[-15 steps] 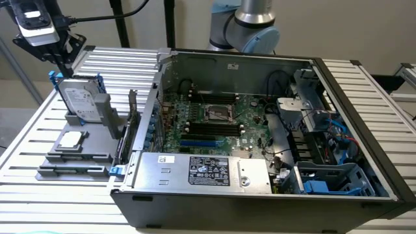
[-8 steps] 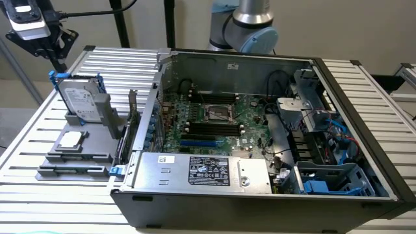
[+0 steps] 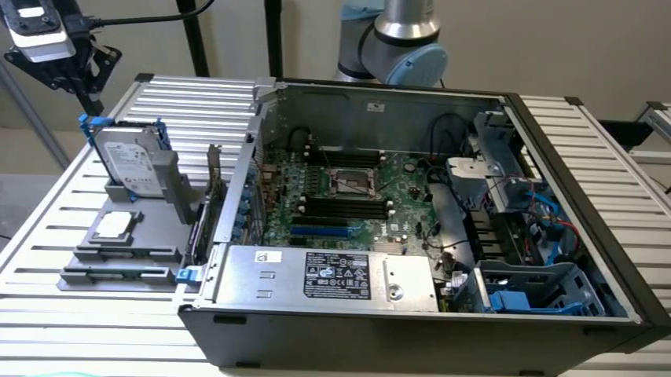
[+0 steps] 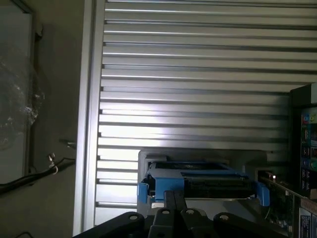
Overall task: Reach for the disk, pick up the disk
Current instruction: 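Reach for the disk, then pick up the disk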
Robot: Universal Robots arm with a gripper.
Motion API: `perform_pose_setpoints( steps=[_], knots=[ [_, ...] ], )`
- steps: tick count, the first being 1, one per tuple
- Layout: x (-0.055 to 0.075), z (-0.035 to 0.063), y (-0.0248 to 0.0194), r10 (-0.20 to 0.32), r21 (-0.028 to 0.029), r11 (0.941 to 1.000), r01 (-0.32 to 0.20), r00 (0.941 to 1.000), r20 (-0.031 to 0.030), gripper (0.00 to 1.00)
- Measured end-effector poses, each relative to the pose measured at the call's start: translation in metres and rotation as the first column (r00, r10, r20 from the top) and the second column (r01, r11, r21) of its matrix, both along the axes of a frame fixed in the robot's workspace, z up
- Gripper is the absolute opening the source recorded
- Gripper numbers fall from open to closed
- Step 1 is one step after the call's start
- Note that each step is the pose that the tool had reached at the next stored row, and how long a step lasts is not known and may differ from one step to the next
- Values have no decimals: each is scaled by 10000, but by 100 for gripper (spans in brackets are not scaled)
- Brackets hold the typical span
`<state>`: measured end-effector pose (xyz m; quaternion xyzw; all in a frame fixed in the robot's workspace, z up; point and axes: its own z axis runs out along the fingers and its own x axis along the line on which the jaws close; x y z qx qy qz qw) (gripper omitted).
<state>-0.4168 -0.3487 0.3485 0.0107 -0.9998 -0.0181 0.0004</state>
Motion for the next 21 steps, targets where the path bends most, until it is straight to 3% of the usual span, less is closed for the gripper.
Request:
perform_pose_setpoints(
  steps=[16,21],
  knots=[
    [0,0,0,12,0,10000,-12,10000,0,11],
    [-1,0,3,768,0,9970,-768,9970,0,11]
  ],
)
